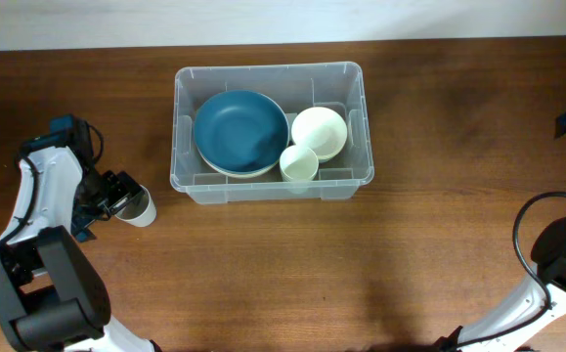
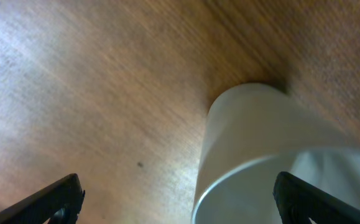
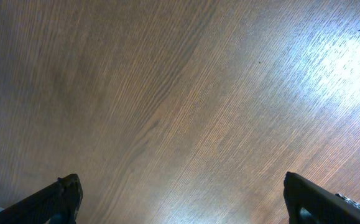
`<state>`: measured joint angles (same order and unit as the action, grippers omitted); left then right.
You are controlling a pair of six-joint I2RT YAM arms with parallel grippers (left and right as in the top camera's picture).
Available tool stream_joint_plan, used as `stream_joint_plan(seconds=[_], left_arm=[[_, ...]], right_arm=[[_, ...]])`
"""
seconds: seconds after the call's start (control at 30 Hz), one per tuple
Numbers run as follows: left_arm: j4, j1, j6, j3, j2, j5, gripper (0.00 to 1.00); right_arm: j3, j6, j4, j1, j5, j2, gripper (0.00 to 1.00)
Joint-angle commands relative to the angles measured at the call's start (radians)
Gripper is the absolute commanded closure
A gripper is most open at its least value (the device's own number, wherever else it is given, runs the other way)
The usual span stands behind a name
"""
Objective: Pack container
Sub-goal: 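Grasp the white cup's rim with the left gripper and lift, then carry the white cup with the left gripper over the bin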
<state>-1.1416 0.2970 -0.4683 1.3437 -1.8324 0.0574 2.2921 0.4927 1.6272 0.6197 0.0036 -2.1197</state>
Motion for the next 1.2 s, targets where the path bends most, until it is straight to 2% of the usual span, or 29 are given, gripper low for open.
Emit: stream_joint_plan(seconds=[0.0, 0.1, 0.17, 0.27, 0.4, 0.43, 0.53, 0.73, 0.83, 1.03, 1.17], left_arm=[[0.027, 0.001, 0.014, -0.037, 0.025, -0.009, 0.0], [0.041, 0.001, 0.013, -0.051, 0.02, -0.01, 0.01], [0.046, 0.001, 0.013, -0.051, 0.017, -0.01, 0.11], [0.053, 0.001, 0.013, -0.051, 0.017, -0.01, 0.49], [0.061, 0.001, 0.013, -0.051, 0.017, -0.01, 0.85], [0.067, 0.001, 0.013, -0.051, 0.017, -0.01, 0.91], [0.087, 0.001, 0.013, -0.051, 0.017, -0.01, 0.99], [0.109, 0.025, 0.014, 0.02, 0.017, -0.008, 0.99], [0.103, 0.047, 0.05, 0.133, 0.024, -0.009, 0.99], [0.018, 0.042, 0.101, 0.484, 0.043, -0.019, 0.99], [-0.042, -0.03, 0.153, 0.666, 0.053, -0.188, 0.99]], right_arm=[[-0.005, -0.006, 0.0, 0.002, 0.016, 0.019, 0.01], [-0.005, -0.006, 0.0, 0.002, 0.016, 0.019, 0.01], [-0.005, -0.006, 0.0, 0.002, 0.016, 0.019, 0.01], [-0.005, -0.006, 0.0, 0.002, 0.016, 0.019, 0.01], [-0.005, -0.007, 0.0, 0.002, 0.016, 0.019, 0.01], [-0.005, -0.006, 0.0, 0.002, 0.016, 0.019, 0.01], [-0.005, -0.006, 0.0, 0.002, 0.016, 0.019, 0.01], [-0.005, -0.006, 0.0, 0.002, 0.016, 0.019, 0.01], [-0.005, -0.006, 0.0, 0.002, 0.016, 0.019, 0.01], [-0.005, -0.006, 0.0, 0.002, 0.016, 0.019, 0.01], [-0.005, -0.007, 0.0, 0.002, 0.016, 0.019, 0.01]])
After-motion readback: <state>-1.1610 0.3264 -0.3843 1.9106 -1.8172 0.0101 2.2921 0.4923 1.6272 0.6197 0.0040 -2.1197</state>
